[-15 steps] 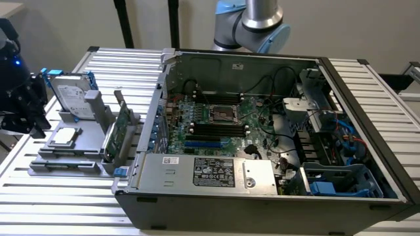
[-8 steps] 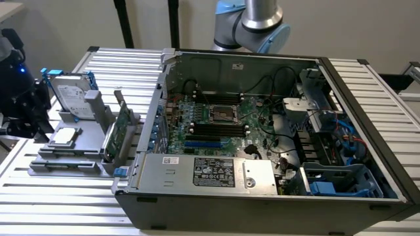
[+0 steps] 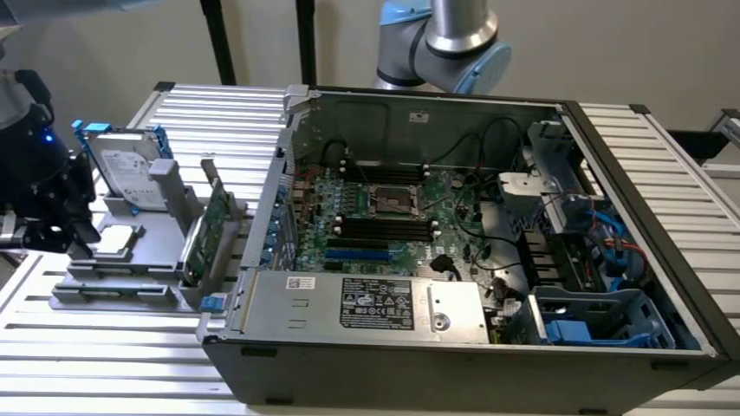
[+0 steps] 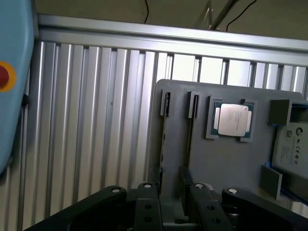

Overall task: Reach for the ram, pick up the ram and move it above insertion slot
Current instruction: 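Pick up the ram and move it above insertion slot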

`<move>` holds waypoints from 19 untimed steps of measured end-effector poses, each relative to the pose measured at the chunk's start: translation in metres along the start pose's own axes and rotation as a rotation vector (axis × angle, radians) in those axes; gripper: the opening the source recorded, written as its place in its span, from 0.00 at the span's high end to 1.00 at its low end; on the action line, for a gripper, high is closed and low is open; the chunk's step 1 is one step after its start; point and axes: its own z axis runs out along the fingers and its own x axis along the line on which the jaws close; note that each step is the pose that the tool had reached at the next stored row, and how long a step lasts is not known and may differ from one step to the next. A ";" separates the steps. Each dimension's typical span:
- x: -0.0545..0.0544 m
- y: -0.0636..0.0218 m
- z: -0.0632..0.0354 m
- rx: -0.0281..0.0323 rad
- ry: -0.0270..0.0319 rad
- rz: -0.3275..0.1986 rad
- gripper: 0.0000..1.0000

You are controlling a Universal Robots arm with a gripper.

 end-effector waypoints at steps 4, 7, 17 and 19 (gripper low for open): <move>0.000 0.0002 0.0075 0.0016 0.0001 0.000 0.69; 0.000 0.0003 0.0128 0.0027 0.0002 0.000 0.69; 0.002 0.0001 0.0310 0.0054 -0.0011 0.000 0.69; 0.002 0.0000 0.0347 0.0055 -0.0012 0.000 0.69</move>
